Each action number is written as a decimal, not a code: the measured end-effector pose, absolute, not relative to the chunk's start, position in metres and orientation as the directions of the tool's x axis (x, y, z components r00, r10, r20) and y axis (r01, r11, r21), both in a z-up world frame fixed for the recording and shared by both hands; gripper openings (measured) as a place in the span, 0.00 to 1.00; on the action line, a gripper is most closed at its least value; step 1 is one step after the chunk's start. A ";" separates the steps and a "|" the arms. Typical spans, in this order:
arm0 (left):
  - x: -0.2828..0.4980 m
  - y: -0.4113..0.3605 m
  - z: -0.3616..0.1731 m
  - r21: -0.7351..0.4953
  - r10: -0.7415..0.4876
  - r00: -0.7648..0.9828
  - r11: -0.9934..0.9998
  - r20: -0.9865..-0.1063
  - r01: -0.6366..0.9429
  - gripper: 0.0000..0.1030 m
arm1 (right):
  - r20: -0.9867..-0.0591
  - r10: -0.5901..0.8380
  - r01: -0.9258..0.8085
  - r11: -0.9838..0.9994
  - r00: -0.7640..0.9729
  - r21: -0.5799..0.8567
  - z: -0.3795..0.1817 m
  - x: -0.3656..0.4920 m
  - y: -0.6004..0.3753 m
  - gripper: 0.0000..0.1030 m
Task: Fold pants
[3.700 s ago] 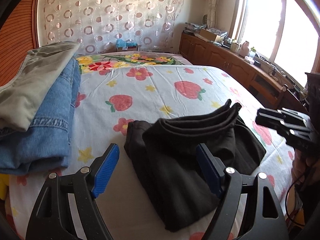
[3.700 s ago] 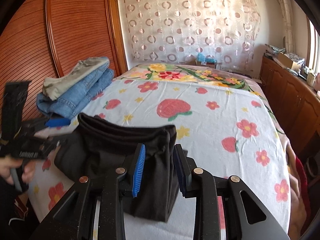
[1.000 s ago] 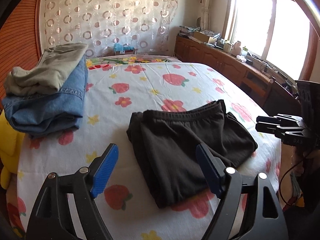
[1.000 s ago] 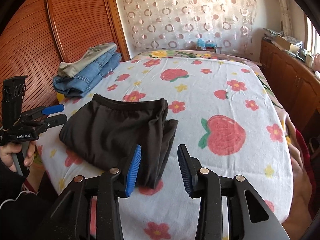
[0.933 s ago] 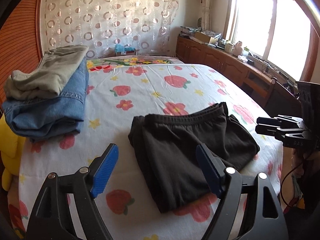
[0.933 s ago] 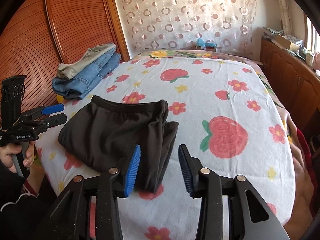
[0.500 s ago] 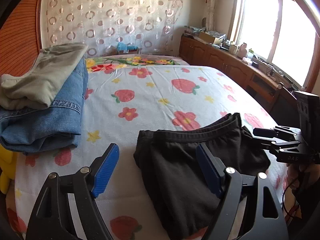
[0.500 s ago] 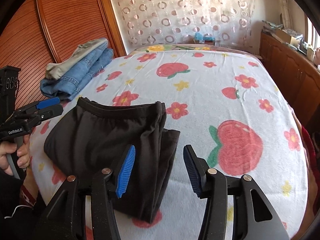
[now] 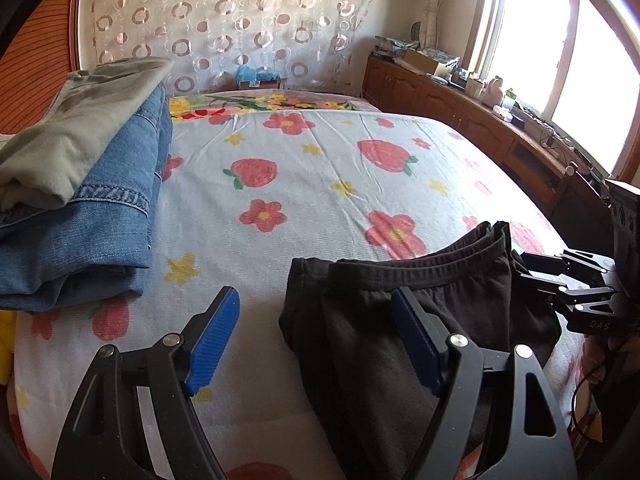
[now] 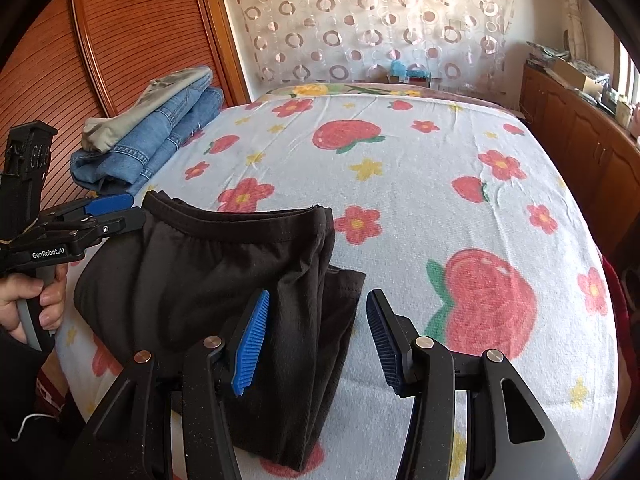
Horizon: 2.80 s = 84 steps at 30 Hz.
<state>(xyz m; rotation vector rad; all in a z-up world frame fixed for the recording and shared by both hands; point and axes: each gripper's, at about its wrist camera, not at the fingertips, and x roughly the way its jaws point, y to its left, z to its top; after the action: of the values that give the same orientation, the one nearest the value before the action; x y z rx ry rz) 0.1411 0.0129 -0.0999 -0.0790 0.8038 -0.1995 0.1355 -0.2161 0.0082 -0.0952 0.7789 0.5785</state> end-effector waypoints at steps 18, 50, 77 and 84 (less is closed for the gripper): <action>0.148 0.013 -0.109 -0.171 -0.246 0.629 0.969 -0.738 0.178 0.50 | -0.695 0.436 -0.528 0.844 0.572 0.096 0.004 0.140 -0.208 0.42; 0.145 0.008 -0.105 -0.181 -0.283 0.640 0.958 -0.714 0.222 0.14 | -0.685 0.469 -0.563 0.820 0.557 0.103 0.003 0.140 -0.202 0.14; 0.100 -0.010 -0.027 -0.153 -0.330 0.778 0.943 -0.535 0.295 0.13 | -0.552 0.517 -0.554 0.824 0.654 0.117 0.039 0.104 -0.230 0.12; 0.093 -0.013 -0.010 -0.142 -0.337 0.798 0.941 -0.499 0.308 0.13 | -0.514 0.525 -0.558 0.824 0.678 0.105 0.050 0.096 -0.235 0.12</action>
<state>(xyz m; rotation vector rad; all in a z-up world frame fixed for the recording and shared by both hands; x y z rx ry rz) 0.0926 -0.0135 -0.0103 -0.0547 0.5452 -0.3467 0.0960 -0.2351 0.0501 -0.0621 0.5581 0.6083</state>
